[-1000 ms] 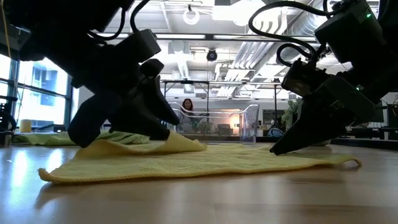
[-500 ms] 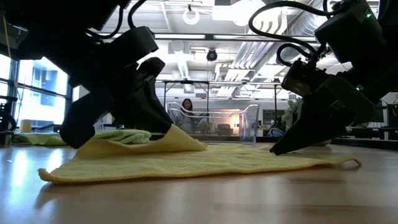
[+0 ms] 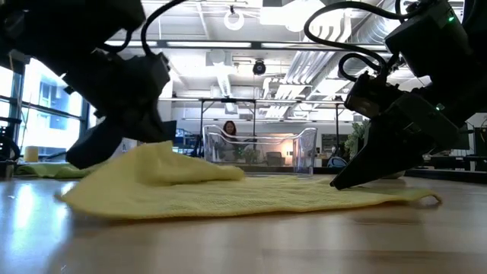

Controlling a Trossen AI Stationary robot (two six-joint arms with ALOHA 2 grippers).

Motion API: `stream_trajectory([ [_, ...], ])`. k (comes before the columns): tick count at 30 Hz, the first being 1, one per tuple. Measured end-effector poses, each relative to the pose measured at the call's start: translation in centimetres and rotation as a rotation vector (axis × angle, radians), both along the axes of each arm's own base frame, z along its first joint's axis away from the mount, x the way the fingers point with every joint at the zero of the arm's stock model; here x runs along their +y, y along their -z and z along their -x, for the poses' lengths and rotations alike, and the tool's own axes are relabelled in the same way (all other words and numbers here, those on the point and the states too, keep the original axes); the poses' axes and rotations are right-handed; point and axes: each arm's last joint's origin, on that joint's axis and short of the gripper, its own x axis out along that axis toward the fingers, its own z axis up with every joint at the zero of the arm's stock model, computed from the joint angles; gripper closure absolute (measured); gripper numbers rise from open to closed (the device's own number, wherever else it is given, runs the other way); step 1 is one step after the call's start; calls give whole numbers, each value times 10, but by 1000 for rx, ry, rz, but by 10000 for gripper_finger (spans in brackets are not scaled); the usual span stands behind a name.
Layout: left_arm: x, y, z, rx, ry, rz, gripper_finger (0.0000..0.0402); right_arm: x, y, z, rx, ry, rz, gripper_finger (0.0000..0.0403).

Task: Roll microfiber towels into tight, uniform cylinder then place into a basket
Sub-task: Fold the yellow microfiber towel

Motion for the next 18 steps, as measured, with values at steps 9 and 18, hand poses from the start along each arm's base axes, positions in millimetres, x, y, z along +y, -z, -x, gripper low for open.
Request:
stream_trajectory([
  [9, 6, 4, 18, 75, -124, 101, 401, -3, 0, -1, -1, 14, 3, 284],
  [18, 3, 5, 20, 63, -155, 172, 396, -22, 0, -6, -2, 96, 13, 284],
])
